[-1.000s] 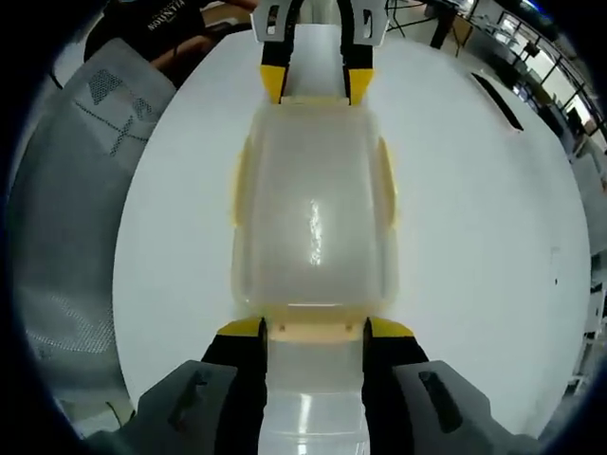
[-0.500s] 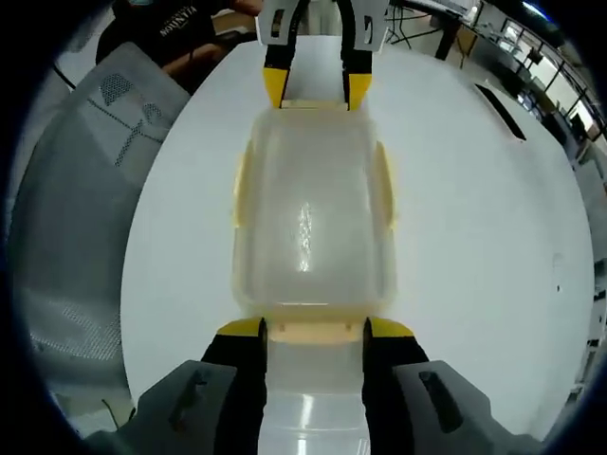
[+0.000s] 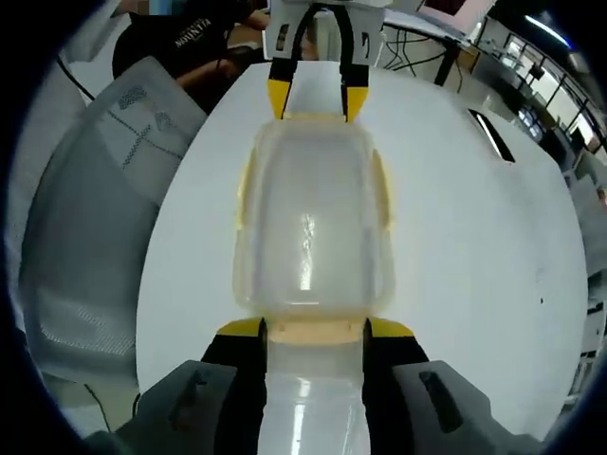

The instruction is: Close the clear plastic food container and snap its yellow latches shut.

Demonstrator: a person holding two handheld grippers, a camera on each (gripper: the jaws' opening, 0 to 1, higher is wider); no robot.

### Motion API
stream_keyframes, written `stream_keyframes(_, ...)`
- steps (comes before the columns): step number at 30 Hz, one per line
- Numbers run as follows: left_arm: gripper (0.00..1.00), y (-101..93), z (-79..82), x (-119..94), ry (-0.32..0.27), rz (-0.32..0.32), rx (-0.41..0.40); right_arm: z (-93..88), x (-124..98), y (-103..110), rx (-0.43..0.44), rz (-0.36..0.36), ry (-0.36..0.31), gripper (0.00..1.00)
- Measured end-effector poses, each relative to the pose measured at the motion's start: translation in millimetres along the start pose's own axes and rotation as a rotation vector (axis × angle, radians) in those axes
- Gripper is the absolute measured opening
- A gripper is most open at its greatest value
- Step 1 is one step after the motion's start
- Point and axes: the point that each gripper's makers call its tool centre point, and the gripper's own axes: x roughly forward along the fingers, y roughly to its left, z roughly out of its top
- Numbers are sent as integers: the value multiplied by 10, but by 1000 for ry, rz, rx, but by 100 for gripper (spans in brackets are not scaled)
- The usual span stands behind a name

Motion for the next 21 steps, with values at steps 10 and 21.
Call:
stream_keyframes(10, 33, -94, 361, -134, -32, 13, -3, -170, -336, 43, -21, -21, -20, 36)
stream_keyframes(21, 34, -145, 809, -126, -34, 25, 10, -477, -698, 71, -16, -32, -44, 35)
